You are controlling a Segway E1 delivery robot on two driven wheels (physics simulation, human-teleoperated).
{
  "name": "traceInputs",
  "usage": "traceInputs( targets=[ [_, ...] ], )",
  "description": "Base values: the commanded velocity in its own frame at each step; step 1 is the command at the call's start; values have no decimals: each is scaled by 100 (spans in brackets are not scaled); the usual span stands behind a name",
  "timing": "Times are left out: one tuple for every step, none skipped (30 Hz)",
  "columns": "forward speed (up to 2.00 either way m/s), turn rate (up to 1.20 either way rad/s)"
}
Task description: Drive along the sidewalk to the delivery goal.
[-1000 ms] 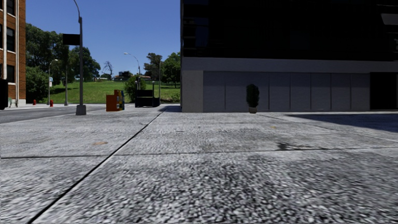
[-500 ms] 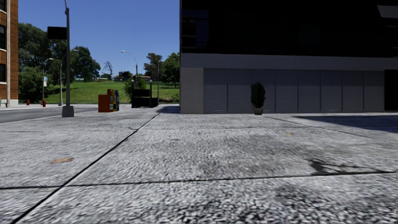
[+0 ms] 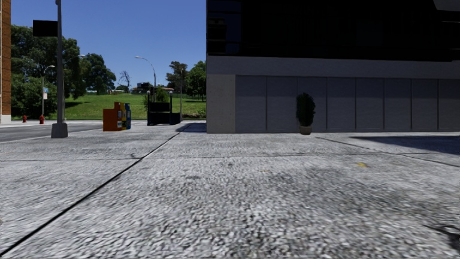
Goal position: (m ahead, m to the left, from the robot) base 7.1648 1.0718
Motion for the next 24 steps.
traceInputs(
  targets=[
    [200,120],
    [200,120],
    [200,86],
    [200,86],
    [200,0],
    [200,0],
    [200,0],
    [200,0],
    [200,0],
    [200,0],
    [200,0],
    [200,0],
    [200,0],
    [200,0],
    [200,0],
    [200,0],
    [200,0],
    [200,0],
    [200,0],
    [200,0],
    [200,0],
    [200,0],
    [200,0],
    [200,0]
  ],
)
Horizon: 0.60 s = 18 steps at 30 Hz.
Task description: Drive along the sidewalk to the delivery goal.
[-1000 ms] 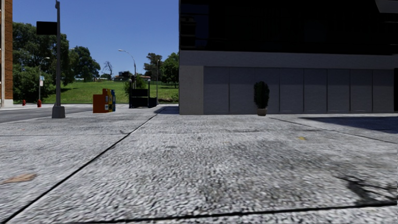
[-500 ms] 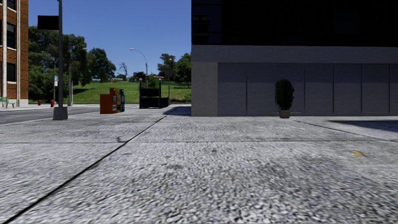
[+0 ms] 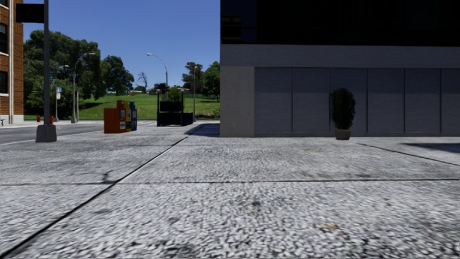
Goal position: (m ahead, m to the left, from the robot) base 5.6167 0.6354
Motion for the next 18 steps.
traceInputs(
  targets=[
    [200,0],
    [200,0],
    [200,0],
    [200,0],
    [200,0],
    [200,0],
    [200,0],
    [200,0],
    [200,0],
    [200,0],
    [200,0],
    [200,0],
    [200,0],
    [200,0],
    [200,0],
    [200,0],
    [200,0],
    [200,0]
  ],
)
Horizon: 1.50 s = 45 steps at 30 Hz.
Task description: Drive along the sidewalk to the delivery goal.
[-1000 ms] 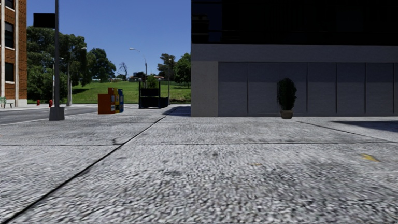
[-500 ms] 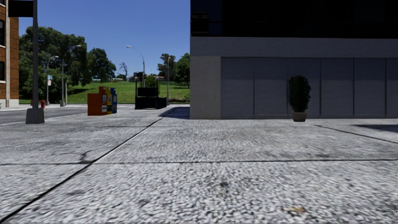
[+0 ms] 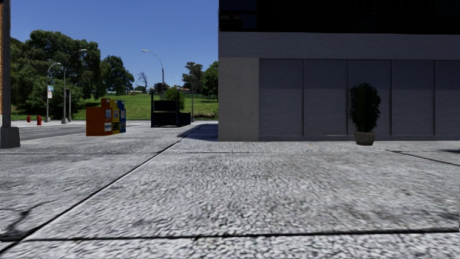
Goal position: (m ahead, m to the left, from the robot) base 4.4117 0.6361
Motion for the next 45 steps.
traceInputs(
  targets=[
    [200,38],
    [200,60],
    [200,120],
    [200,120],
    [200,120],
    [200,120],
    [200,82],
    [200,0],
    [200,0],
    [200,0],
    [200,0],
    [200,0],
    [200,0],
    [200,0],
    [200,0],
    [200,0],
    [200,0],
    [200,0],
    [200,0],
    [200,0],
    [200,28],
    [200,105],
    [200,105],
    [200,120],
    [200,120],
    [200,120],
    [200,89],
    [200,0],
    [200,0],
    [200,0],
    [200,0],
    [200,0],
    [200,0],
    [200,0],
    [200,0],
    [200,0],
    [200,0],
    [200,0],
    [200,0],
    [200,0],
    [200,0],
    [200,0],
    [200,0],
    [200,0],
    [200,0]
  ],
)
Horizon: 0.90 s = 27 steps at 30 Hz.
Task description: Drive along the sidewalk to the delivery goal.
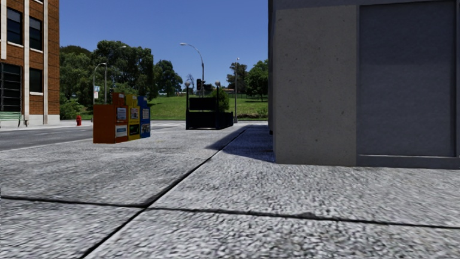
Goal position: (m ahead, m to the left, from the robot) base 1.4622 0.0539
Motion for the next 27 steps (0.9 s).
traceInputs(
  targets=[
    [200,0],
    [200,0],
    [200,0],
    [200,0],
    [200,79],
    [200,79],
    [200,120],
    [200,120],
    [200,48],
    [200,0],
    [200,0],
    [200,0],
    [200,0],
    [183,0],
    [135,0],
    [86,0],
    [86,0],
    [0,0],
    [0,0],
    [0,0],
    [0,0],
    [0,0],
    [0,0],
    [0,0],
    [0,0],
    [0,0],
    [0,0]
  ],
)
